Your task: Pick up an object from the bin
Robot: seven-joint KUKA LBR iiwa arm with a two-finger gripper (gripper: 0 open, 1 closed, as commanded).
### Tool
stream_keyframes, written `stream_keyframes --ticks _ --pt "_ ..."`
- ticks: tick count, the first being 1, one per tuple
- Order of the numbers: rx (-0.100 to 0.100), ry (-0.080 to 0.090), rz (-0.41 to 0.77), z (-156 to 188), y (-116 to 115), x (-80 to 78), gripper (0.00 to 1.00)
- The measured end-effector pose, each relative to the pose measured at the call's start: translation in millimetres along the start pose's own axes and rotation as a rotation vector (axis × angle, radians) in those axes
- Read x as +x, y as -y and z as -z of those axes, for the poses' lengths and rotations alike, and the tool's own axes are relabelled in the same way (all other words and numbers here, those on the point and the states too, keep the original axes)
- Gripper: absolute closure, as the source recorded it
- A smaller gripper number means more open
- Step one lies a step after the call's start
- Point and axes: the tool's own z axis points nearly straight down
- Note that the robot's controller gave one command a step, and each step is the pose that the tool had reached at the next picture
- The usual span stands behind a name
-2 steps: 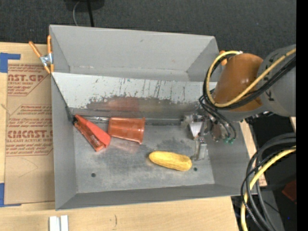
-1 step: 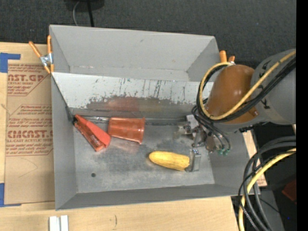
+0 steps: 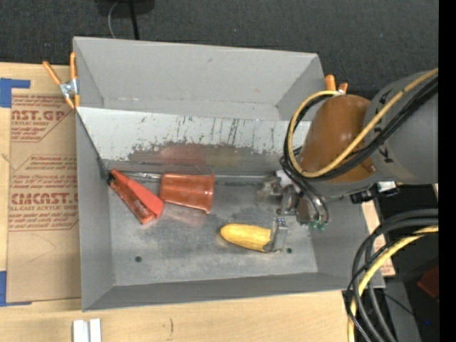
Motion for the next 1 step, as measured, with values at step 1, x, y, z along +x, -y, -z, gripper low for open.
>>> stream_keyframes --ticks 1 --pt "0.001 -0.007 0.015 -55.6 -3.8 11.2 0.00"
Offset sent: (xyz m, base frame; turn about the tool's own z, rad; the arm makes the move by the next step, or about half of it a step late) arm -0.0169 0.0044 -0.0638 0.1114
